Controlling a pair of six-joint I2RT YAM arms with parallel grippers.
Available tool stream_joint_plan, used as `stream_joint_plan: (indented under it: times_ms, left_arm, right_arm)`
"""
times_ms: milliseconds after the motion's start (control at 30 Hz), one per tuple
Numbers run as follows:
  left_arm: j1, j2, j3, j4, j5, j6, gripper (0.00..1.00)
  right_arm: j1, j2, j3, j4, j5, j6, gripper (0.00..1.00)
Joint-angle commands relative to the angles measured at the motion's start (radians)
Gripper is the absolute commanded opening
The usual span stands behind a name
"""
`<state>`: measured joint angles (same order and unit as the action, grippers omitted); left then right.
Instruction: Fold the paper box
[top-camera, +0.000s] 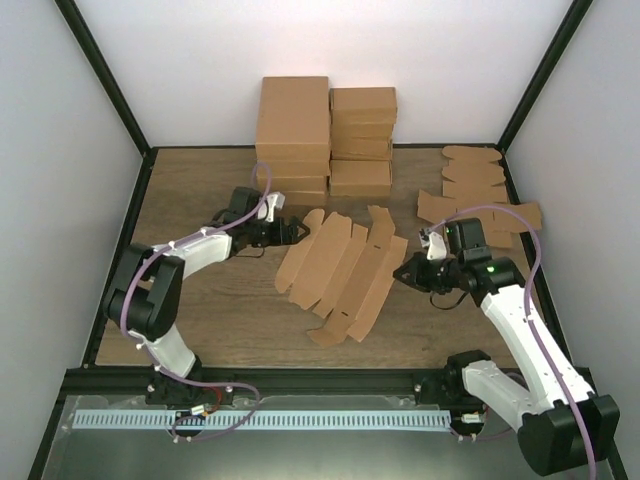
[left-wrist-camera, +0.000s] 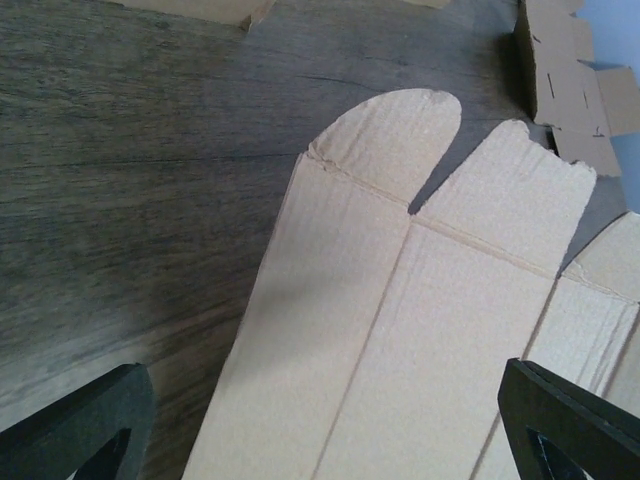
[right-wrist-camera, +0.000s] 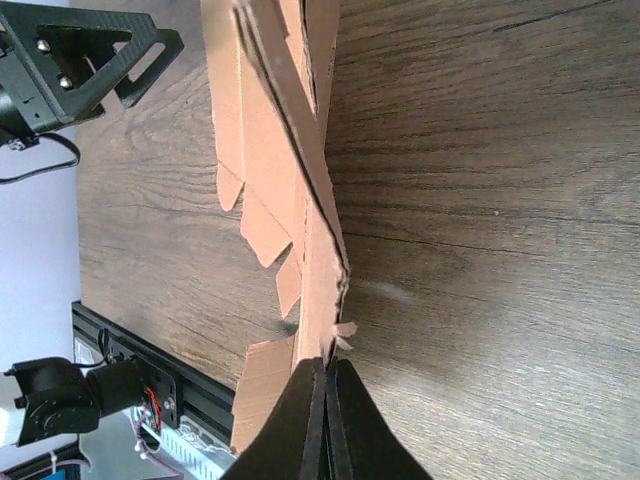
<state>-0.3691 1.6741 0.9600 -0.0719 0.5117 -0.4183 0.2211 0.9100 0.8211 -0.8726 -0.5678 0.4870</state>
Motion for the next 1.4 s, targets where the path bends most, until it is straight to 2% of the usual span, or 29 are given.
stream_joint_plan:
  times_ms: [0, 233, 467, 700, 933, 1033, 1233, 1367]
  left_arm:
    - [0.001, 0.047, -0.018, 0.145, 0.029, 0.024, 0.97]
    - [0.001, 0.095, -0.044, 0.195, 0.000, 0.049, 0.95]
    - [0.001, 0.134, -0.098, 0.284, 0.101, -0.003, 0.86]
    - [-0.001, 0.002, -0.241, 0.386, 0.092, -0.057, 0.58]
    - [-0.005, -0.175, -0.311, 0.265, -0.005, -0.041, 0.17]
    - [-0.014, -0.249, -0.333, 0.197, -0.045, -0.036, 0.04]
    - [-0.054, -0.420, -0.302, 0.023, -0.162, -0.023, 0.04]
    - [-0.084, -0.507, -0.269, -0.057, -0.199, -0.023, 0.04]
  right_arm:
    - [-0.002, 0.024, 0.010, 0.024, -0.022, -0.044, 0.01]
    - [-0.002, 0.032, -0.015, 0.057, -0.021, -0.051, 0.01]
    - [-0.001, 0.031, -0.050, 0.098, -0.023, -0.046, 0.01]
    - [-0.001, 0.042, -0.088, 0.143, -0.012, -0.042, 0.01]
    - [-0.001, 0.053, -0.115, 0.183, -0.015, -0.023, 0.01]
    - [0.000, 0.061, -0.133, 0.211, -0.021, -0.016, 0.01]
    - [0.000, 0.119, -0.188, 0.319, -0.072, -0.004, 0.05]
    - [0.000, 0.177, -0.233, 0.427, -0.159, -0.026, 0.17]
